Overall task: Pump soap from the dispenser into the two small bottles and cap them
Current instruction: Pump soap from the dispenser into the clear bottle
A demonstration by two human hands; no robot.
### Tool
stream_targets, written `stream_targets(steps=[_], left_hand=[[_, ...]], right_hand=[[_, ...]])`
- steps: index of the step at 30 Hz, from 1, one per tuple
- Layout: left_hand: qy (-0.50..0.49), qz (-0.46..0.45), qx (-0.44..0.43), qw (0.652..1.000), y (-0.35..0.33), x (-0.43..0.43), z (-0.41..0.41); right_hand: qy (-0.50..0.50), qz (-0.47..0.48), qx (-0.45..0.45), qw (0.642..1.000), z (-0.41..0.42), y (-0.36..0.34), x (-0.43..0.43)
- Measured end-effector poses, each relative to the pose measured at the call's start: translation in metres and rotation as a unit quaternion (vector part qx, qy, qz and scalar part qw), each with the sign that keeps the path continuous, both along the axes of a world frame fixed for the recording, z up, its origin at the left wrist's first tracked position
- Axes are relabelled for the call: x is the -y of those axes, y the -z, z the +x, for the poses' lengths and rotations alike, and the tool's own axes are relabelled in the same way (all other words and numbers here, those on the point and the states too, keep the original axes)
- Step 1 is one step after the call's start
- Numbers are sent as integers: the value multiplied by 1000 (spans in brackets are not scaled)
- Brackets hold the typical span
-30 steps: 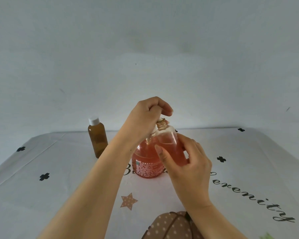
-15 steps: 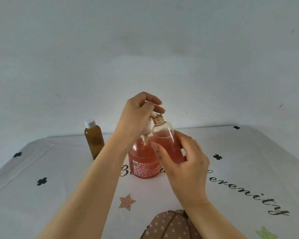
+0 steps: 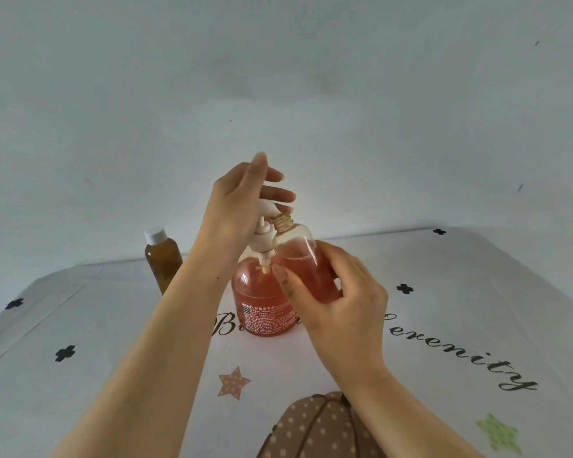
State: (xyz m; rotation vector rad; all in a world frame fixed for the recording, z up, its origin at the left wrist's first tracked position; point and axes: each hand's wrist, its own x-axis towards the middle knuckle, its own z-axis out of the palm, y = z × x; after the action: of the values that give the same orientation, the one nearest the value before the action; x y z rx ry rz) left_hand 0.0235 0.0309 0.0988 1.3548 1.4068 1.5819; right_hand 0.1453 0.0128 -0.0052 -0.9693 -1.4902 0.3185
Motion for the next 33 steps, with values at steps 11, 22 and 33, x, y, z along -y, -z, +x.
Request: stream_targets(steps=[11, 22, 33], left_hand=[[-9, -18, 13, 1000, 1, -5, -4], [37, -57, -97, 993, 5, -8, -1], [40, -64, -131, 989, 6, -4, 1]], right_hand=[[7, 5, 15, 1000, -1, 1, -1], [5, -13, 12, 1000, -1, 4, -1], [2, -15, 11, 1000, -2, 6, -2]])
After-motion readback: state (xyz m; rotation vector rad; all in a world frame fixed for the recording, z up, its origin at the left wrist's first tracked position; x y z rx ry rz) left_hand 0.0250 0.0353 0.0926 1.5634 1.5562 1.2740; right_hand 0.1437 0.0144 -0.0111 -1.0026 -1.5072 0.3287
